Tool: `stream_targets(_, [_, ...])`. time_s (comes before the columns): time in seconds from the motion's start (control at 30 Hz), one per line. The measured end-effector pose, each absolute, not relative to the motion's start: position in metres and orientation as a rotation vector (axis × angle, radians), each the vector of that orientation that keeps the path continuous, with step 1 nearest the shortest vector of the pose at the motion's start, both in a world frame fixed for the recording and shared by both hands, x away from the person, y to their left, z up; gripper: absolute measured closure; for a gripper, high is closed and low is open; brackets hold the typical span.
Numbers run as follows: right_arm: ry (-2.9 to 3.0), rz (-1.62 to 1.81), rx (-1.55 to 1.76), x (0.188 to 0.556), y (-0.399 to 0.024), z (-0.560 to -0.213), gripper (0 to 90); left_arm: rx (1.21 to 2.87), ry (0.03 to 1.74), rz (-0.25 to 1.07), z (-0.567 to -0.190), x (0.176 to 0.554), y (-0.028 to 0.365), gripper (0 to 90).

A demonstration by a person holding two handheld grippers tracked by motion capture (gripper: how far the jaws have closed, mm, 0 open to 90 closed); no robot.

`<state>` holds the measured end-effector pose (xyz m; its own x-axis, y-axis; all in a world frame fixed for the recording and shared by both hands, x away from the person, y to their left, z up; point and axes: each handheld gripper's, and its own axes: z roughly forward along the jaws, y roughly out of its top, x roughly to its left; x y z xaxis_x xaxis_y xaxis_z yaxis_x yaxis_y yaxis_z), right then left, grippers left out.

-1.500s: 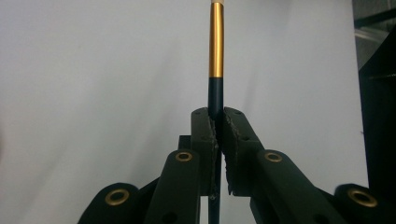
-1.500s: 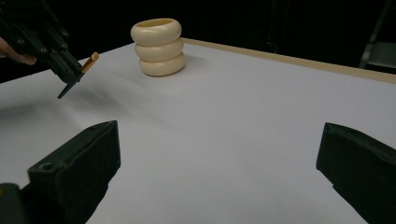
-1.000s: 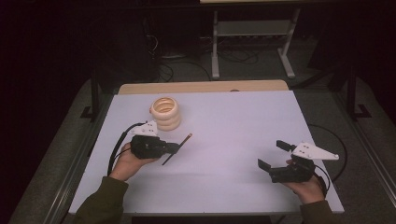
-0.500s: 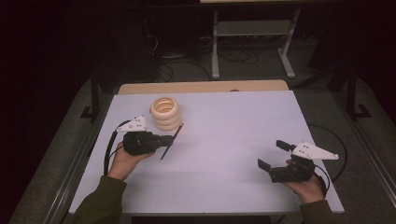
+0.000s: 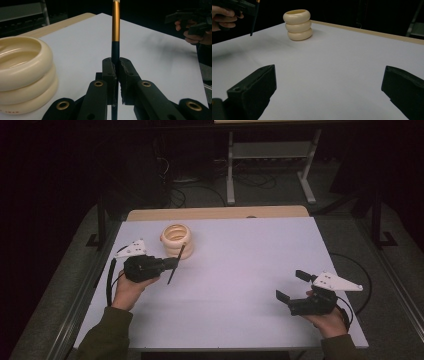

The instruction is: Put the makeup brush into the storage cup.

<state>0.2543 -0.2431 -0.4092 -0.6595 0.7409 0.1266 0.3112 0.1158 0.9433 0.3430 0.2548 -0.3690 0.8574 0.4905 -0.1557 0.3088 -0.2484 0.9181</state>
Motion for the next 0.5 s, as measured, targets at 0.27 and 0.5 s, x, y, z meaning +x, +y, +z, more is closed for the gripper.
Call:
stream_targets(0.27, [2.018,1.564,1.030,0.254,-0.244,-0.409,0.0,1.840,0.620,0.216,-0.366,0.349,0.263,83.6])
stream_targets(0.5, [2.019,1.564,1.036,0.254,-0.244,-0.409,0.0,1.823,0.622,0.238,-0.357,0.354,0.267,83.6])
